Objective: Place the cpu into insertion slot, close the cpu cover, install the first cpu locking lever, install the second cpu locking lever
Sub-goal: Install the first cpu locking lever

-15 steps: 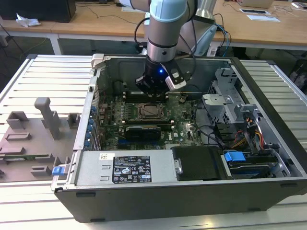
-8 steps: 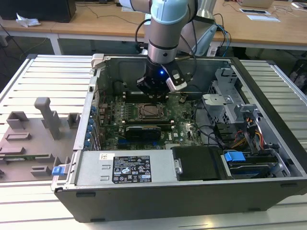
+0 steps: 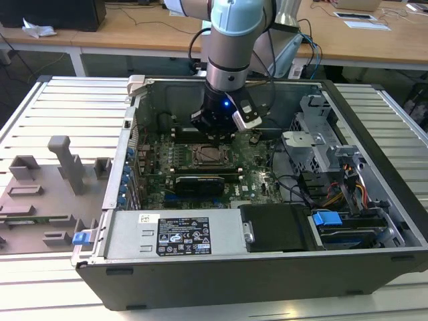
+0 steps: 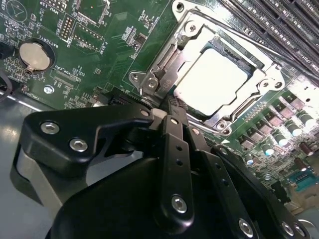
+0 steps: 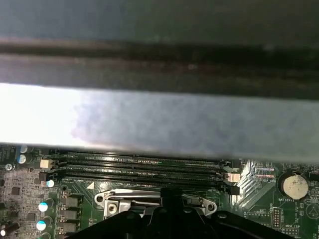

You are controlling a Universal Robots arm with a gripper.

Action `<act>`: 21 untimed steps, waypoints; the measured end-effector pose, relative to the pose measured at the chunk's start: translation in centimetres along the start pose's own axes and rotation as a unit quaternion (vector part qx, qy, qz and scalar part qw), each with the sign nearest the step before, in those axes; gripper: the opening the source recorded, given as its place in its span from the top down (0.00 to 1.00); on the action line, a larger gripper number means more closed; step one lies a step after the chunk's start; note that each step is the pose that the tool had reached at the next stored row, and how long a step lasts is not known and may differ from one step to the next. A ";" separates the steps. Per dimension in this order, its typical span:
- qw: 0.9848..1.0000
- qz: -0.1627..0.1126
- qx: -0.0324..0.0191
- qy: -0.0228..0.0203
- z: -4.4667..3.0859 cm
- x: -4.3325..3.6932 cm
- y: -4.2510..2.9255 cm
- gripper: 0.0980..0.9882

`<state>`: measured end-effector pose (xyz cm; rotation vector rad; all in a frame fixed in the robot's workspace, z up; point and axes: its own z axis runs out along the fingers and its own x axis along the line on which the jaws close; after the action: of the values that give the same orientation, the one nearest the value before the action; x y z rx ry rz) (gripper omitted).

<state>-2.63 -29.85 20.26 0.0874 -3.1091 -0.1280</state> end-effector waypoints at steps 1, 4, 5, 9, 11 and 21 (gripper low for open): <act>1.000 0.000 0.000 0.000 0.01 0.00 0.01 0.99; 1.000 0.000 -0.006 -0.001 -0.01 0.60 0.04 0.99; 1.000 -0.001 -0.013 -0.002 -0.03 1.08 0.08 0.99; 1.000 -0.001 -0.018 -0.003 -0.27 1.29 0.18 0.99; 1.000 -0.001 -0.018 -0.003 -0.28 1.28 0.26 0.99; 1.000 -0.001 -0.019 -0.001 -0.29 -0.49 0.46 0.99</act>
<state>-2.16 -29.38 20.57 0.0883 -3.1066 -0.1859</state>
